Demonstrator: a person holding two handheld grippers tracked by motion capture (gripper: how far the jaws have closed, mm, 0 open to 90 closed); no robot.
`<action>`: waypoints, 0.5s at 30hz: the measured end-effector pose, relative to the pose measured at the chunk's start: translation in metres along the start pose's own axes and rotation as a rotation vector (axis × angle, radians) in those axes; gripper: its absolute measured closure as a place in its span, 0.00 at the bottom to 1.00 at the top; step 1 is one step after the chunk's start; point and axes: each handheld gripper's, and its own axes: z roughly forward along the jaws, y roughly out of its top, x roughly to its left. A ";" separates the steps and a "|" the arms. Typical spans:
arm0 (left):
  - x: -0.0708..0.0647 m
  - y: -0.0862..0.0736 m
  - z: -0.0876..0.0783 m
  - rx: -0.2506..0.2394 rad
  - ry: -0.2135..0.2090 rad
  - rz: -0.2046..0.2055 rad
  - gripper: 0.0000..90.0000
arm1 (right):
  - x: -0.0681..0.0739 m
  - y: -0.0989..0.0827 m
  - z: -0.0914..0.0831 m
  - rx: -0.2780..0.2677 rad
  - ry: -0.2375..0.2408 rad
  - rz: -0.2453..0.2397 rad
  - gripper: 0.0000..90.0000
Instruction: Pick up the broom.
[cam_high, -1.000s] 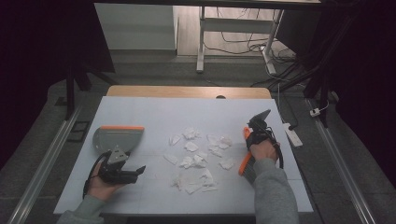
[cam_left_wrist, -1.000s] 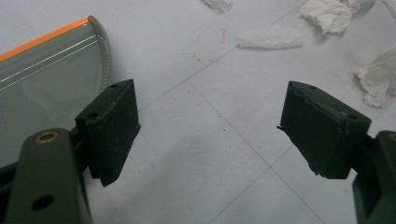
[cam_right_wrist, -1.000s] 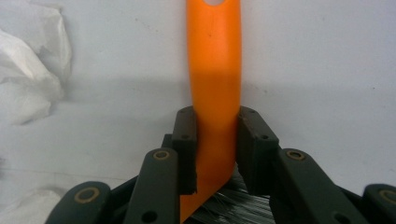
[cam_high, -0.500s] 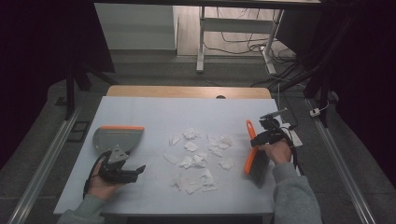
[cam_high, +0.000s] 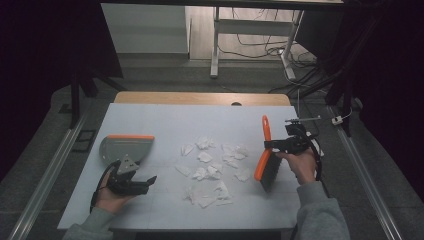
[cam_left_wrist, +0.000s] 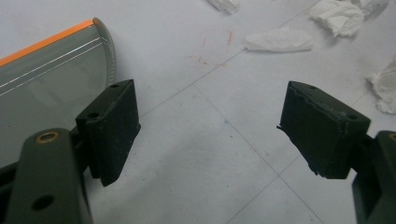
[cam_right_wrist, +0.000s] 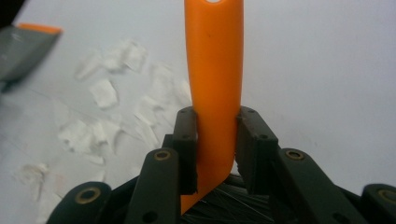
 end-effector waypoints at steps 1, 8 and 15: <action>0.000 0.000 0.000 0.001 0.001 0.000 0.23 | 0.002 0.000 -0.001 -0.013 0.026 0.000 0.79; -0.002 0.002 0.003 0.006 0.008 0.004 0.23 | 0.009 -0.005 -0.003 -0.076 0.119 -0.006 0.79; -0.005 0.004 0.005 0.008 0.008 0.008 0.23 | 0.016 -0.008 -0.004 -0.142 0.166 0.004 0.79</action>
